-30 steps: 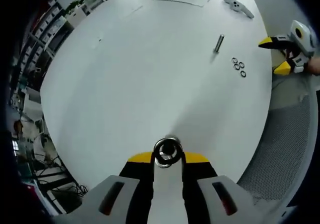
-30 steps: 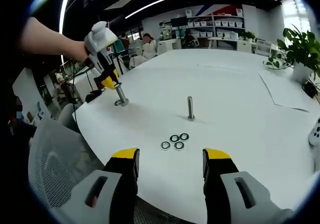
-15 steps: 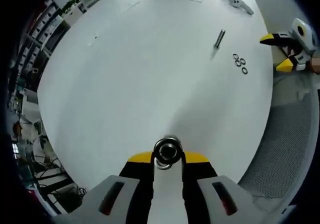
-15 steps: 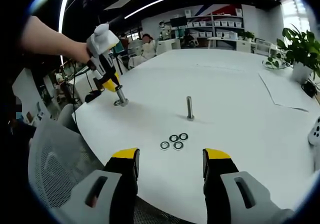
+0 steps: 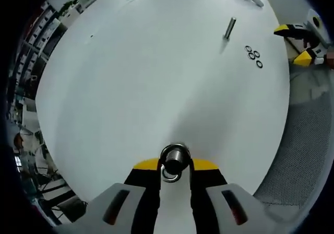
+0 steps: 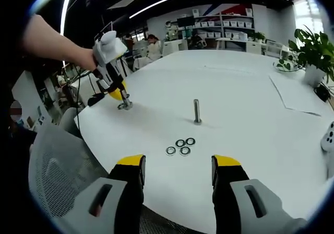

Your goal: Place the washer onto the threaded stud by aligning its center hole with the stud, sliding it down to the base, and recovering from edge contact or off-axis alignment until the washer reaches the visible bottom stop.

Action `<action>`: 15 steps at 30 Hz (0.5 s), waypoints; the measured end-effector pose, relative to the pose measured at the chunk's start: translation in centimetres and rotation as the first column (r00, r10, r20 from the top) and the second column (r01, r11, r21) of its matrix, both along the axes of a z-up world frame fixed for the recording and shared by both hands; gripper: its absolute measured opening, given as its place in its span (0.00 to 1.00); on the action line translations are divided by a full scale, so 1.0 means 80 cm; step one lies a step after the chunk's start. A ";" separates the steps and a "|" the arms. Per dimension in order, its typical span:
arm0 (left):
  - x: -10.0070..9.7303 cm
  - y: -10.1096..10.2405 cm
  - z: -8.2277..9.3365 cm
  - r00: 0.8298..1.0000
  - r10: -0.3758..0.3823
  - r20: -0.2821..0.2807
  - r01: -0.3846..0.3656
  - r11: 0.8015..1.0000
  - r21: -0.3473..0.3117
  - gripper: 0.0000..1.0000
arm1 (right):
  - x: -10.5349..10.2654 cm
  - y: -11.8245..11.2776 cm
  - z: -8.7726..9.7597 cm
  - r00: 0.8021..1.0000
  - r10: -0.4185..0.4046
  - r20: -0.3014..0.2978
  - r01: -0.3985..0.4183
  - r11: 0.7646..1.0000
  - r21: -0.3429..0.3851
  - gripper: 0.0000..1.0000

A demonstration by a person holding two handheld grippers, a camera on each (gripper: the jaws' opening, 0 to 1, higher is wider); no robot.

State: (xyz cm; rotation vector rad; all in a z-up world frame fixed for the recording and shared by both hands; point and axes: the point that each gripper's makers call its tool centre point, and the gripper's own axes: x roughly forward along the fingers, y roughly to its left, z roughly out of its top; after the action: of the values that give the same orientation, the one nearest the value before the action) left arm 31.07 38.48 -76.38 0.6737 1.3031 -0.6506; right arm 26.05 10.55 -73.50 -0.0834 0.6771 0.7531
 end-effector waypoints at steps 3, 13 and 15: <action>-0.002 -0.001 -0.007 1.000 -0.002 -0.004 0.002 1.000 0.001 0.19 | 0.001 -0.001 -0.001 1.000 -0.003 -0.001 0.003 1.000 -0.003 0.54; -0.002 0.002 -0.023 1.000 -0.008 -0.011 0.009 1.000 0.009 0.19 | 0.001 -0.003 -0.003 1.000 -0.013 -0.007 0.013 1.000 -0.008 0.54; -0.002 0.002 -0.024 1.000 0.008 -0.011 -0.008 1.000 -0.002 0.19 | 0.000 -0.002 -0.003 1.000 -0.005 -0.007 0.005 1.000 -0.012 0.54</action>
State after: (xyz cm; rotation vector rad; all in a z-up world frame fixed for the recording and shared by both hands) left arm 30.94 38.65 -78.28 0.6633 1.3147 -0.6498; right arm 26.05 10.42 -73.78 -0.0897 0.6886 0.7448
